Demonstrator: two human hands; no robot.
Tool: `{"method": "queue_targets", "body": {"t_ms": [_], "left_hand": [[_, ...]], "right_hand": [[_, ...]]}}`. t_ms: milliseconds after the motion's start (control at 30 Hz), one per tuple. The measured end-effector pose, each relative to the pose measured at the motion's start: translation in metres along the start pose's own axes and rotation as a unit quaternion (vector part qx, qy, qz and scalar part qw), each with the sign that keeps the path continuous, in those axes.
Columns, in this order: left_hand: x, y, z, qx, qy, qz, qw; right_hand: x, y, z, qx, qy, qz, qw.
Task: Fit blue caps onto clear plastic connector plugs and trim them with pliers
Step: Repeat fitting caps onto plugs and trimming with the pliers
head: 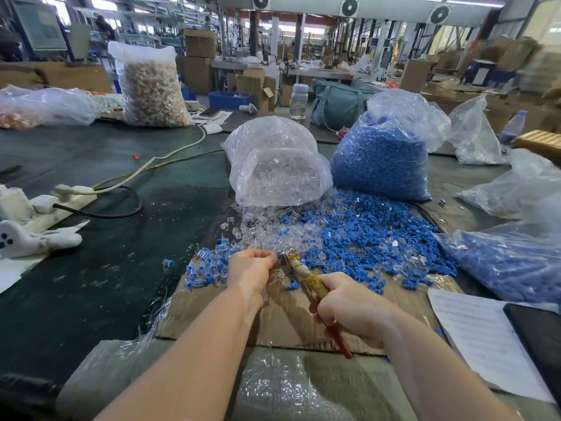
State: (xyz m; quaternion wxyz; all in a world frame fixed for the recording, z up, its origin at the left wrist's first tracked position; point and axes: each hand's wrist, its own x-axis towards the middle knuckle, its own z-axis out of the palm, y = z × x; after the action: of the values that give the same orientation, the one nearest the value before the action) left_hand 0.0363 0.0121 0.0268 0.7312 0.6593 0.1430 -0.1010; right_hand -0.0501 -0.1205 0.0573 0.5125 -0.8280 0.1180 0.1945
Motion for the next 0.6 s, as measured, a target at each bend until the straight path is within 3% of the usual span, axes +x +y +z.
{"method": "queue_targets", "body": {"t_ms": [167,233,333,400,600], "left_hand": [[0.004,-0.001,-0.001,-0.058,0.010,-0.034,0.998],[0.007,-0.001,-0.005,-0.071,0.037,-0.038,0.996],[0.014,-0.003,-0.014,-0.077,0.091,-0.025,0.993],[0.018,-0.004,-0.018,-0.084,0.122,-0.014,0.989],[0.026,-0.009,-0.027,-0.011,0.154,0.009,0.988]], "right_hand": [[-0.003,0.001,-0.001,0.123,0.009,0.013,0.992],[0.000,0.003,0.000,0.138,0.047,0.014,0.989],[0.013,0.013,-0.005,0.030,0.187,-0.018,0.982],[0.021,0.024,-0.014,-0.089,0.284,-0.013,0.955],[0.032,0.054,-0.035,-0.250,0.378,0.066,0.889]]}}
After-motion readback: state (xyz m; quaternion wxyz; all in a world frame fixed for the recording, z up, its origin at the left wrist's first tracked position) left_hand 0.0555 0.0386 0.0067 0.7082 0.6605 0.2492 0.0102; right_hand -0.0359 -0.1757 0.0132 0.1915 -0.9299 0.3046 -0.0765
